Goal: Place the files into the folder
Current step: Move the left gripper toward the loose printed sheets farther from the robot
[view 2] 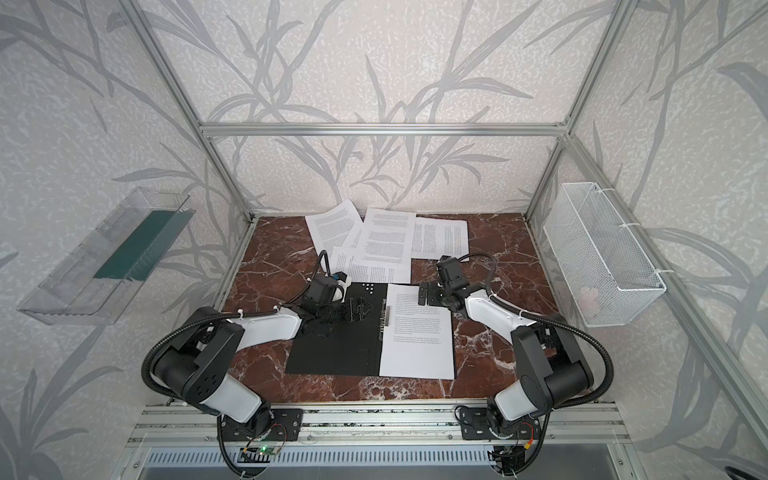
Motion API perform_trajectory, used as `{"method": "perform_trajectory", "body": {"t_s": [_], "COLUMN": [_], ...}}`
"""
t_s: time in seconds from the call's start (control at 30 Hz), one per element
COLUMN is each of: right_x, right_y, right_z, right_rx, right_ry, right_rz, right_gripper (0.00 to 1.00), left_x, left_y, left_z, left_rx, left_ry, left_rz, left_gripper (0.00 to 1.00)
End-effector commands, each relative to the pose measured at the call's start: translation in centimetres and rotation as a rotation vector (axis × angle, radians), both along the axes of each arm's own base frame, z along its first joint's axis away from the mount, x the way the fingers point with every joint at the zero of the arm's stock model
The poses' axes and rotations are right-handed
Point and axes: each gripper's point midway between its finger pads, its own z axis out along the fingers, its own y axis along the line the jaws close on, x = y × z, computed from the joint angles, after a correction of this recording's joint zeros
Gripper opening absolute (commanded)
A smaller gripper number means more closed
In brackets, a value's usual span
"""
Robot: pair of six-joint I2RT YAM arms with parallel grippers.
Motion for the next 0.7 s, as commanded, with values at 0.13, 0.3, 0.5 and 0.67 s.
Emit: {"method": "perform_trajectory", "body": {"t_s": [0.13, 0.3, 0.5, 0.67], "right_x": [-1.7, -2.9, -4.0, -4.3], "right_y": [0.4, 0.8, 2.1, 3.3], "right_z": [2.6, 3.3, 4.8, 5.1], "right_rx": [0.082, 0.148, 0.253, 0.313], "right_ry": [-0.040, -0.073, -0.119, -0.126], "right_rz": [0.026, 0.037, 0.086, 0.120], "right_gripper": [0.99, 0.99, 0.99, 0.99], "left_x": [-0.5, 5.1, 12.2, 17.3], "left_y": [1.4, 1.7, 3.7, 5.0], "left_z": [4.1, 9.4, 10.1, 9.2], "left_rx": [0.013, -0.060, -0.088, -0.097], "left_ry": [0.048, -0.082, -0.085, -0.062], "left_rz": [0.156, 0.229, 0.290, 0.248], "left_gripper": [0.93, 0.99, 0.93, 0.89]}}
